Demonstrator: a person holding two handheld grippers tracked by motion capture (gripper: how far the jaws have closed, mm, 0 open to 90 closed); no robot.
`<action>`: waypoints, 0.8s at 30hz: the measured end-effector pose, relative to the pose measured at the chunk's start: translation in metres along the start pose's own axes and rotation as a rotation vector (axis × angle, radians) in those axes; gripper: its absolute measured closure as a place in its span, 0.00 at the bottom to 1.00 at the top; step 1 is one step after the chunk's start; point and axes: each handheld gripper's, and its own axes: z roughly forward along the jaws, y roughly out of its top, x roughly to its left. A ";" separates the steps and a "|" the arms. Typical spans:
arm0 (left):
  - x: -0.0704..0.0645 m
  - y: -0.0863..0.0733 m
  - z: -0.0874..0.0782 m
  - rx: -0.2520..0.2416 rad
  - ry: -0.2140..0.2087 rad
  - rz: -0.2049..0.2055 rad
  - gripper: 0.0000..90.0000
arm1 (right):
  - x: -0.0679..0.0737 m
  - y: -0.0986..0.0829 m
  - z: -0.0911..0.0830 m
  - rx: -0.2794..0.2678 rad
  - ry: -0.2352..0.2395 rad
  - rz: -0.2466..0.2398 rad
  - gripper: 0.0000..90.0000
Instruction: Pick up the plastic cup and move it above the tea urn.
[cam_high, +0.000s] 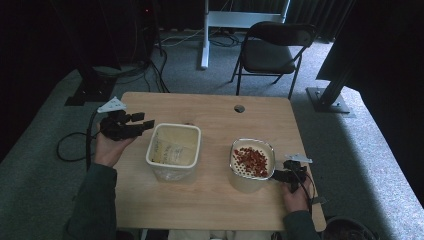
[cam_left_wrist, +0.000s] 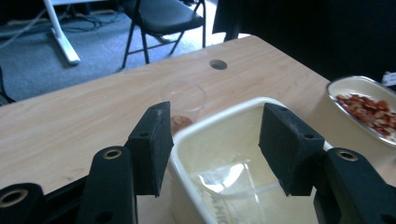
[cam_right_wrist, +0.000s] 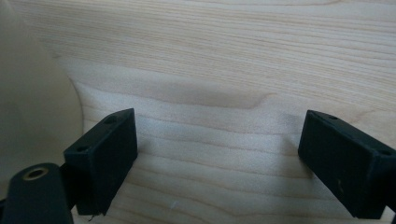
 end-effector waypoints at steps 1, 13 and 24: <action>0.002 0.000 0.002 -0.008 0.002 0.001 0.50 | 0.000 0.000 0.000 0.000 0.000 0.000 0.12; 0.030 -0.001 0.035 -0.030 -0.009 -0.019 0.48 | 0.000 0.000 0.000 0.001 0.000 0.001 0.12; 0.065 0.005 0.081 -0.017 0.042 -0.050 0.45 | 0.000 0.000 0.000 0.001 0.000 0.001 0.12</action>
